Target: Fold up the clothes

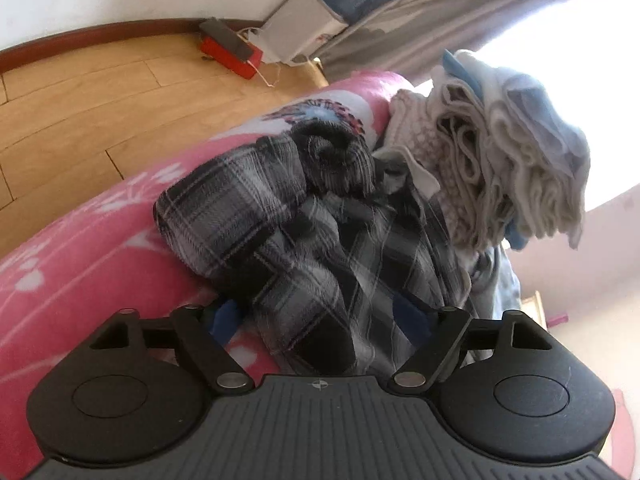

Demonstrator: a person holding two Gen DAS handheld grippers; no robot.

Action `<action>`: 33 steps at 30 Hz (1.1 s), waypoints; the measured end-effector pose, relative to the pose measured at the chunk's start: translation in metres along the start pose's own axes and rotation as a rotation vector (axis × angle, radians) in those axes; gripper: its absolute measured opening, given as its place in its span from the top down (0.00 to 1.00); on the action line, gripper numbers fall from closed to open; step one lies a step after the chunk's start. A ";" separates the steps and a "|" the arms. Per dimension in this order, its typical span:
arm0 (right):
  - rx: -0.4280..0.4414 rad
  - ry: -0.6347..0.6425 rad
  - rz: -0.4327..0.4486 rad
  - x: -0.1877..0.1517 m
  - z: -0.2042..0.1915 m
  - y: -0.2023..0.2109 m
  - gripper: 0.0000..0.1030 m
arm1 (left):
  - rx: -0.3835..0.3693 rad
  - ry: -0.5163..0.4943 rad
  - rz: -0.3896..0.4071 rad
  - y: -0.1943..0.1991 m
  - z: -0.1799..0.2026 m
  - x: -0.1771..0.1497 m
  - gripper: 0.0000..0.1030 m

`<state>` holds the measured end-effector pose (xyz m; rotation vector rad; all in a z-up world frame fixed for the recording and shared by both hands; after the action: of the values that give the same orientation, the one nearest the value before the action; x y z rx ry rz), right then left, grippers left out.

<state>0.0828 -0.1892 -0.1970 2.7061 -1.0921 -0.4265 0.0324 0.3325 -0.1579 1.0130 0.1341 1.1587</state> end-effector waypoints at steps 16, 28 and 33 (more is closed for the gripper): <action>-0.052 0.184 0.110 0.009 -0.023 -0.034 0.93 | 0.162 0.060 0.099 -0.010 -0.001 0.013 0.93; -0.063 0.268 0.002 -0.065 -0.031 0.061 0.94 | 0.109 0.007 0.107 0.112 -0.019 -0.011 0.95; -0.151 0.315 -0.088 -0.107 -0.002 0.099 0.93 | 0.184 -0.023 0.103 0.168 -0.068 -0.054 0.95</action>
<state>-0.0539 -0.1848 -0.1465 2.5796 -0.8237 -0.0837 -0.1461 0.3350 -0.0970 1.2070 0.1739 1.2443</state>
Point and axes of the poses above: each gripper's, at about its wrist camera, not at the fingertips, and y roughly against the way its jaws point, z to its right, x to its top, the point moved 7 cm from there along -y, roughly the way its jaws point, and after that the axes turned 12 degrees about x, right-handed, at the moved point
